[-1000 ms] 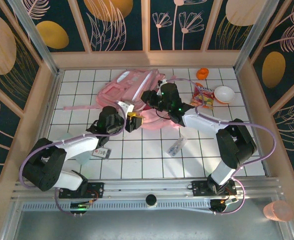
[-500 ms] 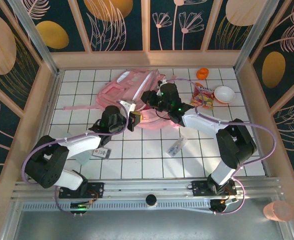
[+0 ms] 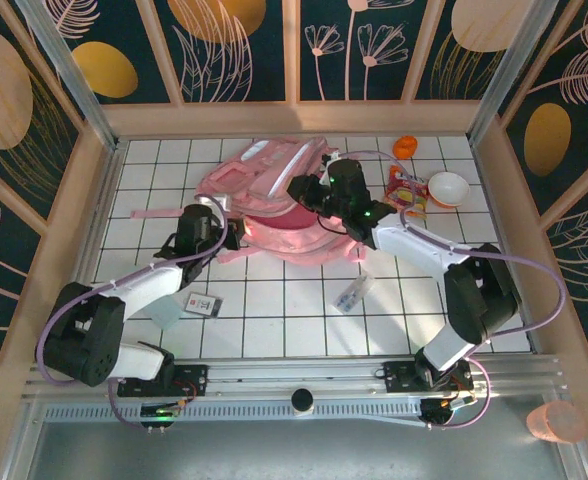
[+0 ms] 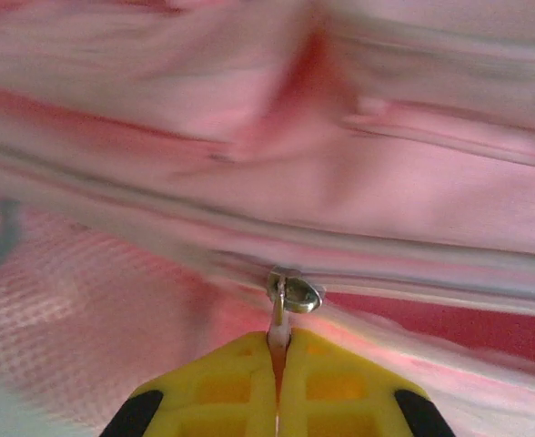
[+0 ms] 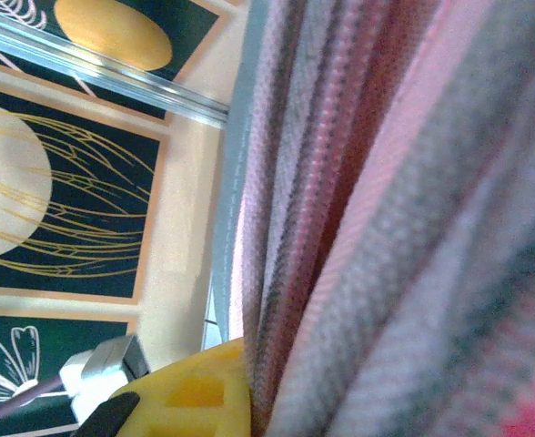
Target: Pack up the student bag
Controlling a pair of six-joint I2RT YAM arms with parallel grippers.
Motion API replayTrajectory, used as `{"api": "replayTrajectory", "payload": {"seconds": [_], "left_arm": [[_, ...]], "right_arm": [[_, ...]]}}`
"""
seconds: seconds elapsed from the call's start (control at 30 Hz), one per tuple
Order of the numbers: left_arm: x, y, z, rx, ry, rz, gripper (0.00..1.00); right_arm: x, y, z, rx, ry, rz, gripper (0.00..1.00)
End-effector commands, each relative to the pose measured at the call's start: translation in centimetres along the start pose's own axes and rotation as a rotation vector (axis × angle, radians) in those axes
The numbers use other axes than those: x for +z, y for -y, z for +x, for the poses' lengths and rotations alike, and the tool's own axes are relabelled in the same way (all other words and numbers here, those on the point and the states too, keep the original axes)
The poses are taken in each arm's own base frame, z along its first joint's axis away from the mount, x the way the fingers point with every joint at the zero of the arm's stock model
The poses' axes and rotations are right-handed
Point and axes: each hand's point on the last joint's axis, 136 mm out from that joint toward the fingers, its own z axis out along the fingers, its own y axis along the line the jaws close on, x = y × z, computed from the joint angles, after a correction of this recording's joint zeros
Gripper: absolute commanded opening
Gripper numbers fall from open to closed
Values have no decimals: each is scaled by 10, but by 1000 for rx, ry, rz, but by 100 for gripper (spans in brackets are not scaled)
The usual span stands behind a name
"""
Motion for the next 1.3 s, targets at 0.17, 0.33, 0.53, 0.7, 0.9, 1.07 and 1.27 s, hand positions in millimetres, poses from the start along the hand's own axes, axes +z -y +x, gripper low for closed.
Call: {"api": "replayTrajectory", "payload": {"seconds": [0.17, 0.33, 0.53, 0.7, 0.9, 1.07, 1.27], "left_arm": [[21, -43, -40, -65, 34, -137, 0], [19, -28, -57, -55, 62, -77, 27], [3, -25, -66, -152, 72, -91, 59], [-9, -29, -62, -296, 64, -126, 64], [-27, -43, -56, -436, 46, -229, 65], [-43, -51, -48, -546, 75, -273, 64], [-55, -64, -37, -659, 102, -352, 63]], "right_arm": [[-34, -73, -38, -61, 158, -178, 1], [-28, -65, -40, -2, 231, -158, 1], [-22, -61, -46, 91, 391, -154, 1], [-4, -48, -43, 154, 471, -103, 1], [27, -37, -28, 224, 487, -83, 3], [52, -30, -10, 249, 418, -64, 9], [66, -17, 17, 234, 270, 6, 31]]}}
